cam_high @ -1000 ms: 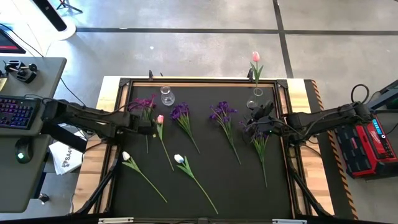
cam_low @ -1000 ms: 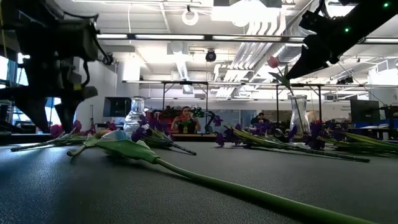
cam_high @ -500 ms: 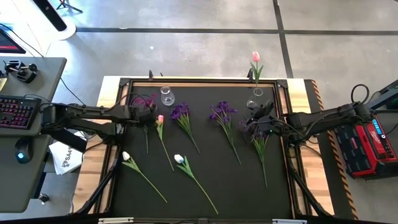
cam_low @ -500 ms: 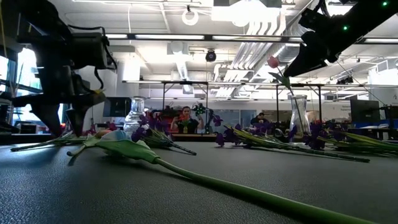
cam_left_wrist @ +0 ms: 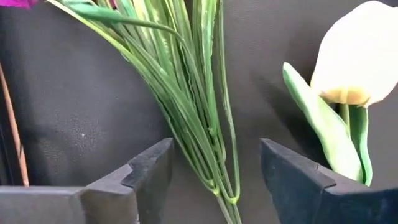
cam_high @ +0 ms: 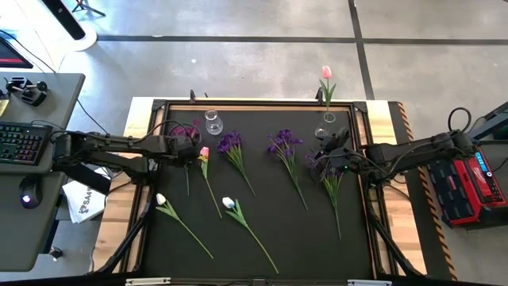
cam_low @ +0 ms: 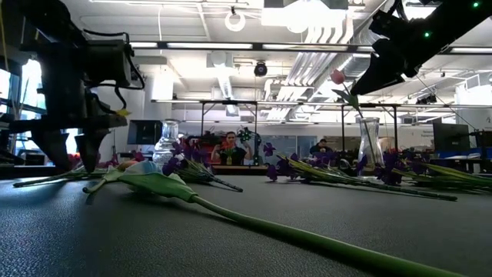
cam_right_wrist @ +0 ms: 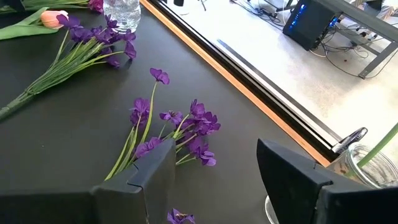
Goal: Sort flowers into vase by color
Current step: Put the purple flowers into the left transparent vase
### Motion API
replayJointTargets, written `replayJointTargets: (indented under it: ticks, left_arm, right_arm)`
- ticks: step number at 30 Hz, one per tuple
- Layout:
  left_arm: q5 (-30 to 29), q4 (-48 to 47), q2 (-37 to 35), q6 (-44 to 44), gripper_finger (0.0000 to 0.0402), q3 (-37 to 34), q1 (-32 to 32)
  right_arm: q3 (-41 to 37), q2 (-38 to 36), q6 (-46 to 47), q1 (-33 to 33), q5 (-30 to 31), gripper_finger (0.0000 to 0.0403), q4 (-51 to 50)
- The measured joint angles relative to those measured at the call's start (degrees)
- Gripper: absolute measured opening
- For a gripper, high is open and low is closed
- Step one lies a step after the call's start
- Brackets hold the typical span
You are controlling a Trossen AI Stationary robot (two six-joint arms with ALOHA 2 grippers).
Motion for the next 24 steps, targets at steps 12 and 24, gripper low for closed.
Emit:
replayJointTargets:
  ticks: [12,24]
  left_arm:
    - [-0.41,1.69,8.83,-1.71,0.0208,0.7,-0.06]
    - [0.08,-0.61,8.27,0.19,0.0041,0.88,0.14]
  right_arm:
    - [0.0,-0.02,0.0,0.02,-0.02,0.0208,-0.23]
    - [0.0,-0.02,0.0,0.02,-0.31,0.0208,-0.09]
